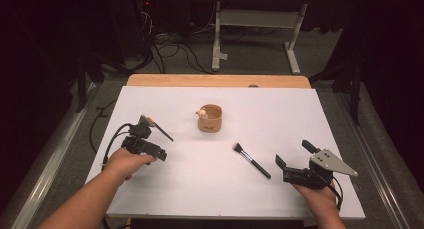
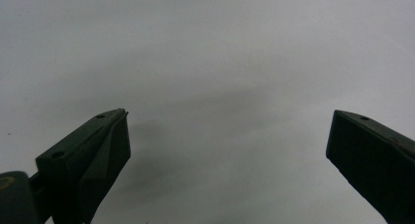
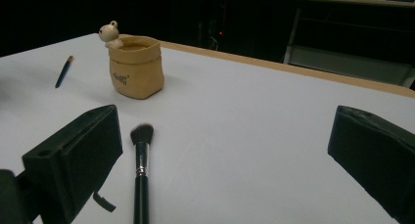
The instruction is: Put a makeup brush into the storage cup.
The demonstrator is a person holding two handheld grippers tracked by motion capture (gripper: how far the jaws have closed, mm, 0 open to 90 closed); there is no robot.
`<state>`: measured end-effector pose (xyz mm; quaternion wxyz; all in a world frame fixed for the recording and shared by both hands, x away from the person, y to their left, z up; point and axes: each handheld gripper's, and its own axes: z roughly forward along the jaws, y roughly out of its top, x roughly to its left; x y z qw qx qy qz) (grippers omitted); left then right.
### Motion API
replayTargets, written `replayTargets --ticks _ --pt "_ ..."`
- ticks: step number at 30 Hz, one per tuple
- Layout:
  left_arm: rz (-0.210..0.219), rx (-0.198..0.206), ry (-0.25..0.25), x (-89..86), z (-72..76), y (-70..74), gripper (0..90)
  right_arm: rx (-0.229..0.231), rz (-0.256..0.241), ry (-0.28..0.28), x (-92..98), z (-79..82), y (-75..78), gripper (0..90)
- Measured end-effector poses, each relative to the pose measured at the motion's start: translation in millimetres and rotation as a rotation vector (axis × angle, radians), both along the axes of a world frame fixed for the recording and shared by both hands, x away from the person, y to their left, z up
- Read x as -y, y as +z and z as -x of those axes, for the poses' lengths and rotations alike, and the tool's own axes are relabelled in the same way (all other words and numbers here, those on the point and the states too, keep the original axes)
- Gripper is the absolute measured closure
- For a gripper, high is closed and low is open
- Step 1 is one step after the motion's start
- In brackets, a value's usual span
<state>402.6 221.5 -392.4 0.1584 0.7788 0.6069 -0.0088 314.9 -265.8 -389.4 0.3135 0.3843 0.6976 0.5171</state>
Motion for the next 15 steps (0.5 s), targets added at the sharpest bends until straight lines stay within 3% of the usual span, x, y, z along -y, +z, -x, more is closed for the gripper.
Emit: replayTargets --ticks 15 --pt "-0.029 0.009 0.021 15.6 -34.7 12.1 8.6 -0.006 -0.003 0.002 0.3 -1.1 -1.1 0.9"
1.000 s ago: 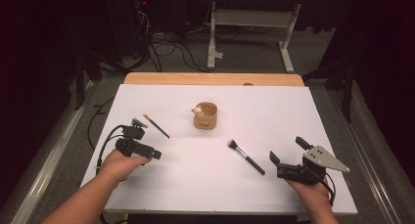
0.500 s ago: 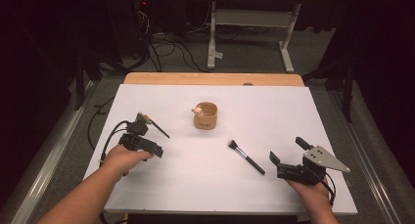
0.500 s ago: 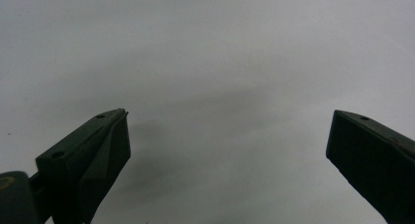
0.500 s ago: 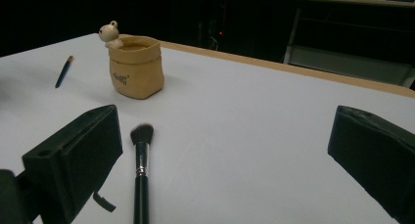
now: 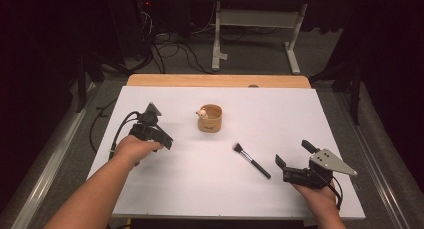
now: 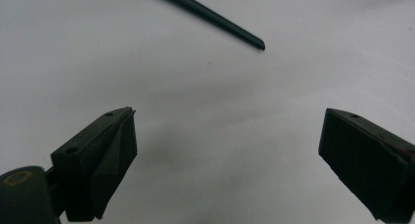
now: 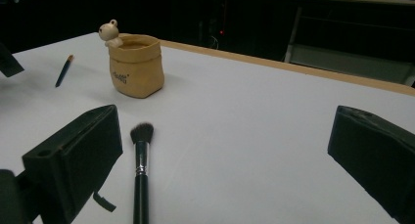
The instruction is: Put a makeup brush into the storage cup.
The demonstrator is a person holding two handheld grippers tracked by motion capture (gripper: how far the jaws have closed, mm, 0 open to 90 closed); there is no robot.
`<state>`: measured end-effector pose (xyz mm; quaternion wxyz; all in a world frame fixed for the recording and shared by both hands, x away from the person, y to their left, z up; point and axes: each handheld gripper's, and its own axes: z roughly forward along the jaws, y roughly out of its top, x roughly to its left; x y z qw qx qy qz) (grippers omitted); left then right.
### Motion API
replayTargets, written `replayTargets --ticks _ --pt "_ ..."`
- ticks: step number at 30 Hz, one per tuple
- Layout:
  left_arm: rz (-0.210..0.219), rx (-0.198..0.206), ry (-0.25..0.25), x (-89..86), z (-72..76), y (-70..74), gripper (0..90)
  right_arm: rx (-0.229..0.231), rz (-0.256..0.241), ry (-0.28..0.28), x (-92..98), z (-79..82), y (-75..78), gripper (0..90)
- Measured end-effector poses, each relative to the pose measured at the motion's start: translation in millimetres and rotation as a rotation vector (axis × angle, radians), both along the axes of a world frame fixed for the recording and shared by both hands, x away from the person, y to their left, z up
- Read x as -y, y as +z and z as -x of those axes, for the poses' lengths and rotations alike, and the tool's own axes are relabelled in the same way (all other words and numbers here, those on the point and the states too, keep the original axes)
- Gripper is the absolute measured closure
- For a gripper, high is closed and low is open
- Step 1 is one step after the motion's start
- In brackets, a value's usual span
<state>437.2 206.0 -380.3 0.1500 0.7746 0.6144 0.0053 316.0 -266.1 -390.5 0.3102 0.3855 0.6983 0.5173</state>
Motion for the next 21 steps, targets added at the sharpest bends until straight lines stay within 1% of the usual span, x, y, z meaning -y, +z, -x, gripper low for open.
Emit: replayTargets --ticks 3,5,8,12,14,19,21 --pt "0.015 -0.003 0.004 2.0 -6.7 0.8 11.3 0.001 -0.002 -0.001 0.3 -0.4 0.0 0.9" --pt "0.008 -0.004 -0.005 4.5 -11.3 0.6 11.7 -0.002 -0.004 -0.002 0.5 -0.2 0.0 0.9" --pt "0.012 -0.009 0.001 5.3 -16.2 0.4 11.6 0.000 -0.006 -0.002 0.7 -0.2 0.0 0.9" --pt "0.021 0.005 0.024 4.0 -21.4 -0.2 11.6 -0.001 -0.011 -0.002 1.1 0.5 0.6 0.9" --pt "0.022 0.007 0.032 2.4 -23.2 -1.3 11.7 0.001 -0.010 -0.002 1.3 0.2 0.5 0.9" --pt "0.021 0.028 0.048 0.1 -26.8 -3.0 12.6 -0.003 -0.012 -0.003 1.4 0.0 0.3 0.9" --pt "0.010 0.027 0.038 0.8 -29.3 -0.5 13.3 -0.003 -0.011 -0.003 1.2 -0.1 0.2 0.9"
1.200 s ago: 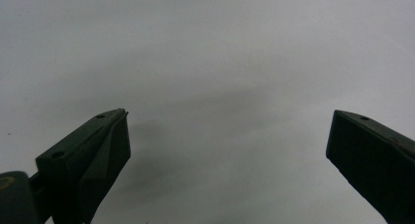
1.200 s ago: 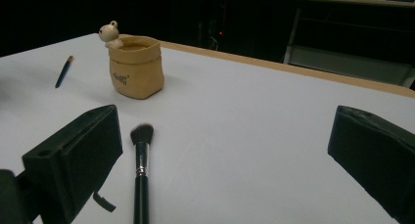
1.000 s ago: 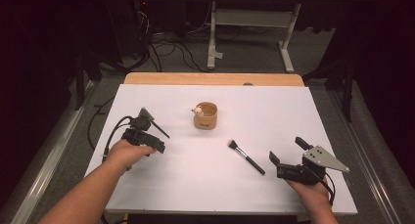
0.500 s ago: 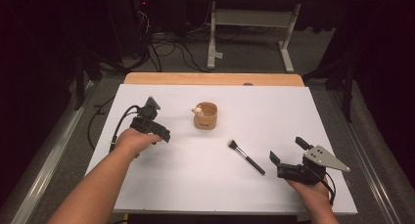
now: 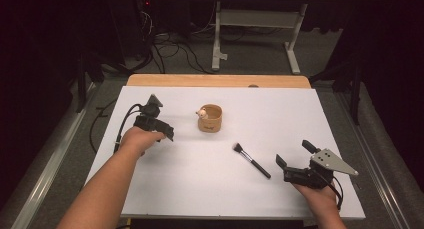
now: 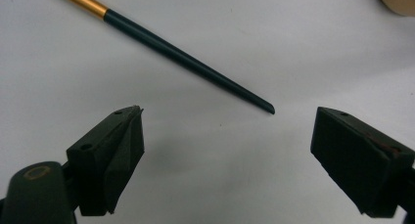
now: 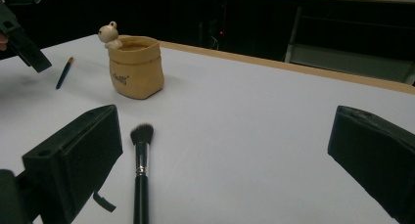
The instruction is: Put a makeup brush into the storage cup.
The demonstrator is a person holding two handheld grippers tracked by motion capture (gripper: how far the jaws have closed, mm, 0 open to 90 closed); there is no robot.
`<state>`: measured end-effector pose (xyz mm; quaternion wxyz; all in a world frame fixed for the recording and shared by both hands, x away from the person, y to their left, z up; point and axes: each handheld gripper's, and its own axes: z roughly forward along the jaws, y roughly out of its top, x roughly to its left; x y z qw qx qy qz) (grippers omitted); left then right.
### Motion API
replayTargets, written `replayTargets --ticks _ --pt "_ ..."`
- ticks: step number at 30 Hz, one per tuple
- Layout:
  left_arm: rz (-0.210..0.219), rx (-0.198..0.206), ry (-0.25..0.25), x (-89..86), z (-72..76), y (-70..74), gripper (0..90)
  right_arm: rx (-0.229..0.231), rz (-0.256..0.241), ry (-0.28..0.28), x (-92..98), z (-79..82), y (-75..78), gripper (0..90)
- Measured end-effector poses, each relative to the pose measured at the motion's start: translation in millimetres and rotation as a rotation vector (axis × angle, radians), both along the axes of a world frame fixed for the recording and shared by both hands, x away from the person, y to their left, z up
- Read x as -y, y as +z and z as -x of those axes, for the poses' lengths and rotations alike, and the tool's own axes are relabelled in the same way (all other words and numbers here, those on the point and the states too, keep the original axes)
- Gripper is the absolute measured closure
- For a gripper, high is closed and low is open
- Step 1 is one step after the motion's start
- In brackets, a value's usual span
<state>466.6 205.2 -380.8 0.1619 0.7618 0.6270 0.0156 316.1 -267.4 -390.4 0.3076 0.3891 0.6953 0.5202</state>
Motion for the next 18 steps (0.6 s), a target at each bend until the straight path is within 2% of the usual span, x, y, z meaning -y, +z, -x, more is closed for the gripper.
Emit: replayTargets --ticks 1,4,6,11,18 --pt "-0.009 0.004 -0.005 1.0 -0.9 2.0 13.3 0.001 0.001 0.000 0.0 -0.2 -0.2 0.9" --pt "0.007 0.025 0.002 2.5 -5.2 13.3 13.9 -0.002 0.003 0.000 -0.2 -0.5 -0.6 0.9" --pt "0.000 0.035 0.007 3.1 -7.6 16.9 14.1 -0.001 0.004 0.000 -0.4 -0.6 -0.5 0.9" --pt "-0.003 0.023 0.009 3.9 -12.8 8.4 14.2 0.000 0.004 0.001 0.2 -0.5 -0.6 0.9" --pt "-0.019 0.030 0.024 7.7 -16.3 -0.8 15.5 -0.007 -0.002 0.002 0.3 -0.9 -0.7 0.9"
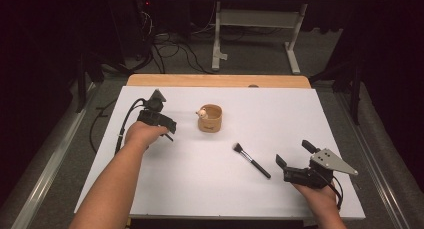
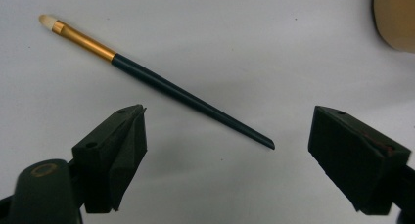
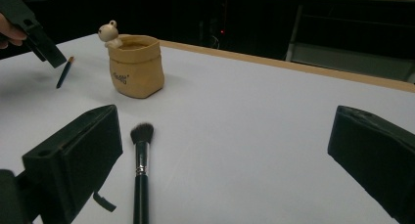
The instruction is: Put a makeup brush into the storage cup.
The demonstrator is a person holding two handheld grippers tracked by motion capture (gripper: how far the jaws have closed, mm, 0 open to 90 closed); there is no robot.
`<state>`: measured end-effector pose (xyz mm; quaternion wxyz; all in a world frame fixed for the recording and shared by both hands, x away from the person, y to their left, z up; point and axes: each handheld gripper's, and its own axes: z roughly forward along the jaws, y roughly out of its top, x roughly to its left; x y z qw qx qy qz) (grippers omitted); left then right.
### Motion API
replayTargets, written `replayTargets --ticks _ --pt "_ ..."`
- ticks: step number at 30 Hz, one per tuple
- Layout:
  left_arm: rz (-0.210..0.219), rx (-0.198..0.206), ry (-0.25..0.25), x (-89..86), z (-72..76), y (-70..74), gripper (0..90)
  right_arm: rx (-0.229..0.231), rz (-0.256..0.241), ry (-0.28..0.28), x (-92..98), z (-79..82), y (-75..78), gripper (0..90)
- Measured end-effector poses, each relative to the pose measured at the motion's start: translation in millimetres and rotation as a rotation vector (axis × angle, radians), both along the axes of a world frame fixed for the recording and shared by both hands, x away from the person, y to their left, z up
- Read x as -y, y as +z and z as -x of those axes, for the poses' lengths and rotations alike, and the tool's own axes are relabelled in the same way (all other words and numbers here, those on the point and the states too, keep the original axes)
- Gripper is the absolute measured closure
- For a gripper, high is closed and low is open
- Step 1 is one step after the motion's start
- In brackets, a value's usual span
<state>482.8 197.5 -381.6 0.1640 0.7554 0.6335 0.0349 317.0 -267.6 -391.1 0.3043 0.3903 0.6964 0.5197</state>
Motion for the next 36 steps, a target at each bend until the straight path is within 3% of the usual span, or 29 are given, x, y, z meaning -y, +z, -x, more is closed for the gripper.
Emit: replayTargets --ticks 16,28,36 --pt "-0.029 -0.037 0.034 2.1 -7.0 -14.3 28.4 -0.001 0.001 0.001 -0.3 -0.1 -0.5 0.9" --pt "-0.044 -0.064 0.017 5.2 -8.4 -19.6 35.1 0.003 0.001 0.001 0.2 -0.1 -0.4 0.9" --pt "-0.112 -0.049 -0.009 8.6 -5.9 -19.7 44.3 0.004 -0.004 0.001 0.5 0.1 0.0 0.9"
